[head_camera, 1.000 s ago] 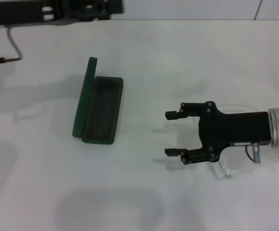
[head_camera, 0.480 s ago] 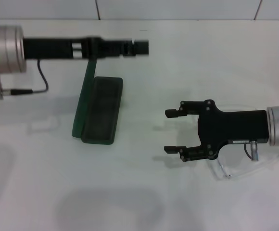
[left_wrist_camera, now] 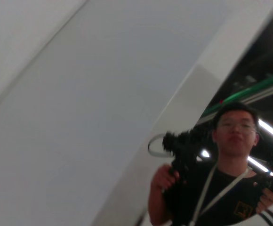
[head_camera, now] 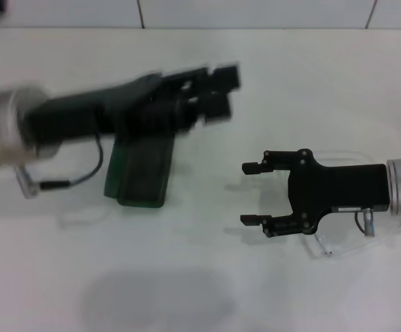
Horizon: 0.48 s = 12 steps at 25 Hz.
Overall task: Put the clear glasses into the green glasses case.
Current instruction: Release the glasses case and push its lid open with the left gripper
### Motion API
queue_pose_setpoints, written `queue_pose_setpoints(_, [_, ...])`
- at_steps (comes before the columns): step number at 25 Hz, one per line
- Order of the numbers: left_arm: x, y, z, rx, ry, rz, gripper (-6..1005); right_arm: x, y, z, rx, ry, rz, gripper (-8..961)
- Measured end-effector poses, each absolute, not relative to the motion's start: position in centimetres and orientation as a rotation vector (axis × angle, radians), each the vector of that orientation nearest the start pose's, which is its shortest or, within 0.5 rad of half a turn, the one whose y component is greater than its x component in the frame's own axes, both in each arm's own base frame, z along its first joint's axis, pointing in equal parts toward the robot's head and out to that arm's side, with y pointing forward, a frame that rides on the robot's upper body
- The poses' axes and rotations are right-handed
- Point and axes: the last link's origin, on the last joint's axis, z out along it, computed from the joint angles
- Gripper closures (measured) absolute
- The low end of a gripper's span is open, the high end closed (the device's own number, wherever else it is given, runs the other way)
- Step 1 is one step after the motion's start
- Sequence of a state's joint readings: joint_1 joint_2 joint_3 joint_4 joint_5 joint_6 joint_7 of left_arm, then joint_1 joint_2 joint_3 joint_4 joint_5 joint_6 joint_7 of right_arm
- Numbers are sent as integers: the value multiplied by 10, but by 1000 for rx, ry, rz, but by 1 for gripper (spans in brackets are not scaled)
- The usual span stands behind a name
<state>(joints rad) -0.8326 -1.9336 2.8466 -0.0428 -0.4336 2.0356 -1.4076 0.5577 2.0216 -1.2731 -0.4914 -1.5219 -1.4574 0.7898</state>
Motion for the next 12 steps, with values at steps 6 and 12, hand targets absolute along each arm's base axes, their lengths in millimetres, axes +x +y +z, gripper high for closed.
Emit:
queue_pose_setpoints(6, [-216,269,-13,-2473,-178,-1642,165,233,315,-48,-2842,-200,732,202])
queue_pose_setpoints(12, [-201,259,-15,-2165,122,-1702,166,238,310,-48,-2844,-171,733,202])
